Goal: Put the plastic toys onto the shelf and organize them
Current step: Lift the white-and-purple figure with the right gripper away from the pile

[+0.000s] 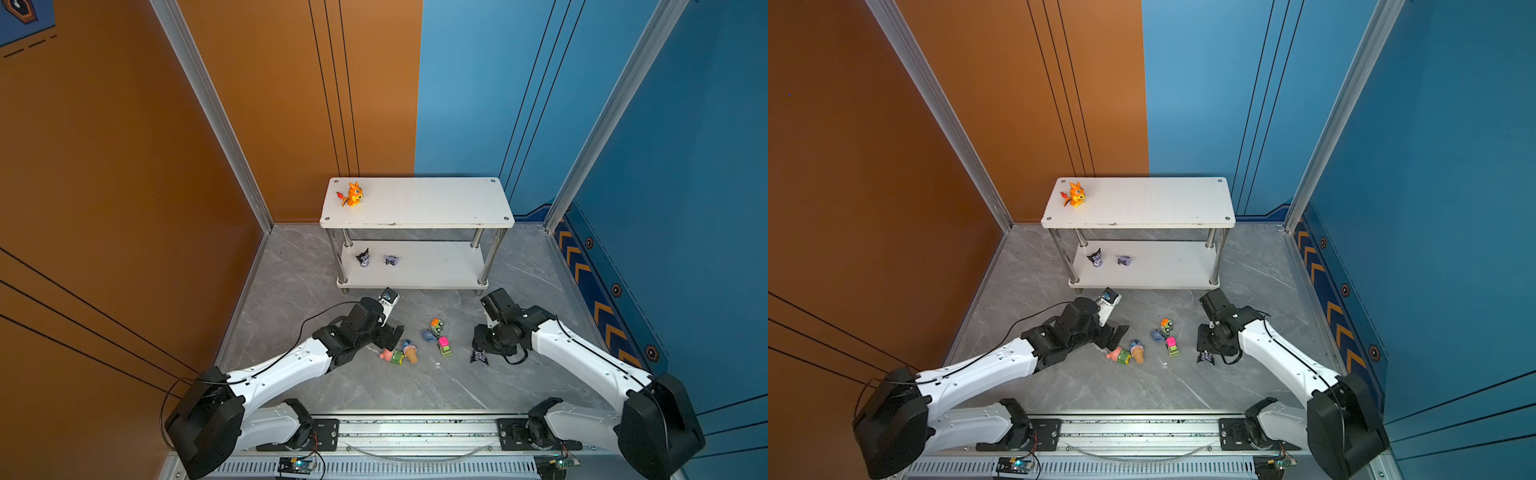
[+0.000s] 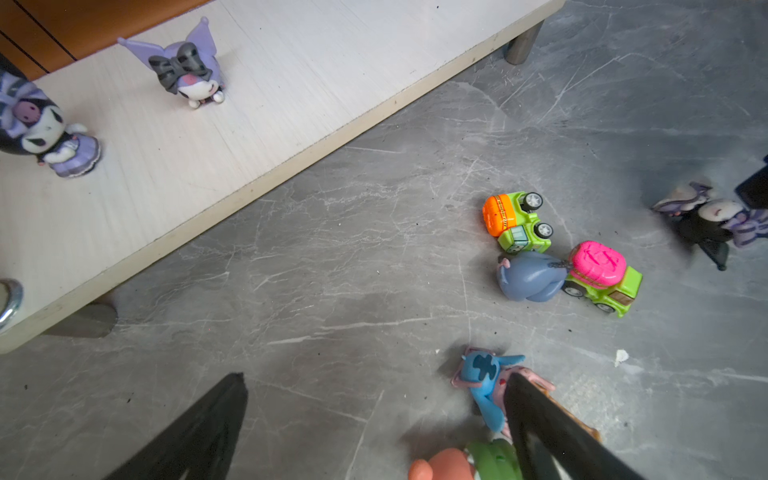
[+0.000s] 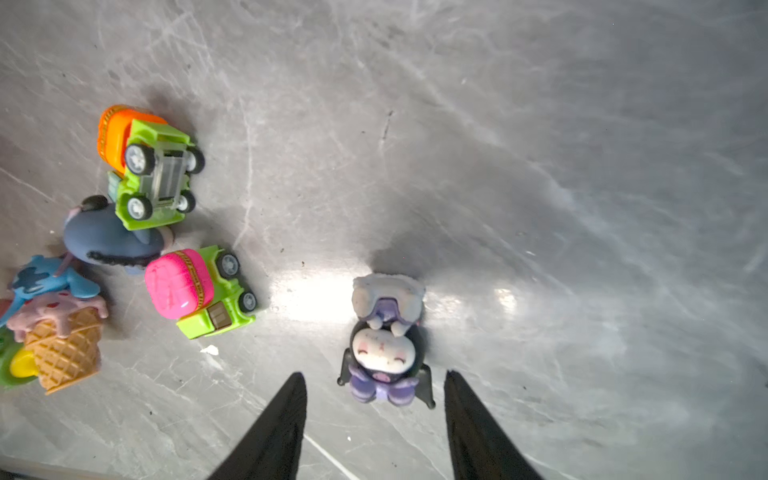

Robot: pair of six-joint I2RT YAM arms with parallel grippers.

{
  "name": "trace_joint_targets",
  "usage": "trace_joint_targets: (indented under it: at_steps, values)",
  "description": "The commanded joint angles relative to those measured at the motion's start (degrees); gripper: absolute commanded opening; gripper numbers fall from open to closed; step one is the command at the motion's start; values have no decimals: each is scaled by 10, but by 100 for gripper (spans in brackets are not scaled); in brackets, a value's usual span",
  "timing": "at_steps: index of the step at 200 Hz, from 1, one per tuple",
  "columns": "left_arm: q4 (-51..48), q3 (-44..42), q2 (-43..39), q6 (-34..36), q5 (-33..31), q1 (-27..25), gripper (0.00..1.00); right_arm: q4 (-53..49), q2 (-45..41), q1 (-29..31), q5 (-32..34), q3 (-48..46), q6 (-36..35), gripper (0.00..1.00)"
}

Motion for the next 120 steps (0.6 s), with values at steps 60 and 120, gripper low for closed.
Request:
trace_joint_targets:
  at_steps: [60, 120]
  values:
    - [-4, 14, -15, 13, -5, -13, 98, -56, 4, -4, 132, -58, 95, 48]
    - [1, 14, -4, 13, 0, -13, 98, -15, 23, 6, 96, -85, 91, 48]
